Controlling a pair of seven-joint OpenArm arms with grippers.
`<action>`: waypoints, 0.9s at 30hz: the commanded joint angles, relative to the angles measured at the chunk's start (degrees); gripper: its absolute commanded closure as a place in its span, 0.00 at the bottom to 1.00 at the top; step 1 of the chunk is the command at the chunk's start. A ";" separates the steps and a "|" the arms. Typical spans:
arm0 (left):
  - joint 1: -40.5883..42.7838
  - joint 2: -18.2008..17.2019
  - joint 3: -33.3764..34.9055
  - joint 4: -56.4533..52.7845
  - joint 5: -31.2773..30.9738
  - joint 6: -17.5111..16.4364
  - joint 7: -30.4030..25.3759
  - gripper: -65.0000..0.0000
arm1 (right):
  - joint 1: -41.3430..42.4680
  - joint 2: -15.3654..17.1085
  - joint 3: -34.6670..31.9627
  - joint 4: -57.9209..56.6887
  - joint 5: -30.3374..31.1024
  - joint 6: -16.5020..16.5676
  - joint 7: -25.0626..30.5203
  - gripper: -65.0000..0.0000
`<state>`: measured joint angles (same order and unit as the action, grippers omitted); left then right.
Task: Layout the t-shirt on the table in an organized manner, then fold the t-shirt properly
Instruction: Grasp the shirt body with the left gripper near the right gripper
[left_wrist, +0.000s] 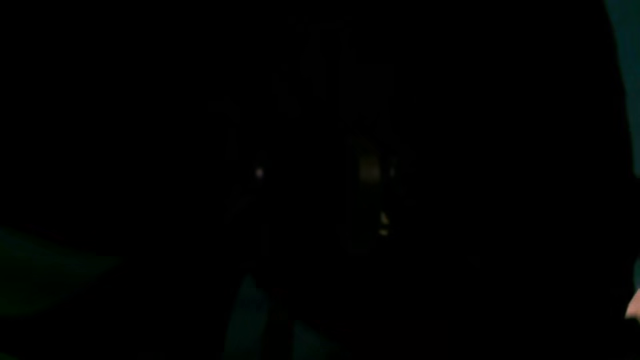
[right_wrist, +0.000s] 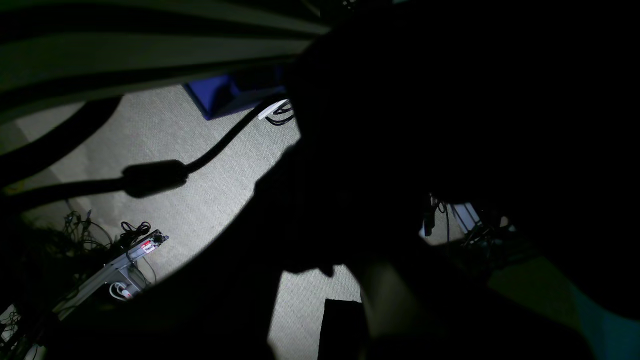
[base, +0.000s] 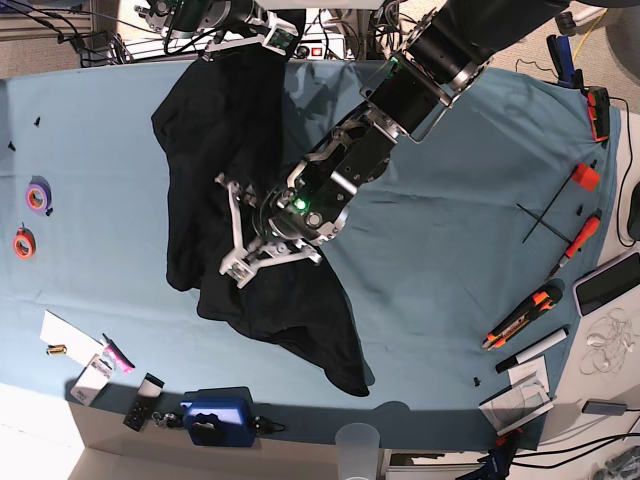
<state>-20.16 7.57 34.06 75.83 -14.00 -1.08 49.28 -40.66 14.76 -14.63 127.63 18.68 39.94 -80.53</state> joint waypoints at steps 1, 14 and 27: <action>-1.42 1.43 -0.07 0.90 -0.09 -0.04 -1.90 0.67 | -0.44 0.17 0.07 1.01 0.76 0.06 0.53 1.00; 0.94 1.43 3.28 -6.34 -0.87 -7.98 -3.69 0.68 | -0.44 0.15 0.07 1.01 0.76 0.06 0.53 1.00; -2.58 1.43 5.51 -7.50 18.45 9.27 -0.52 1.00 | -0.44 0.17 0.07 1.01 0.76 0.06 0.53 1.00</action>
<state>-21.39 7.60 40.27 68.25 1.58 6.28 47.68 -40.62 14.74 -14.63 127.63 18.50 39.94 -80.20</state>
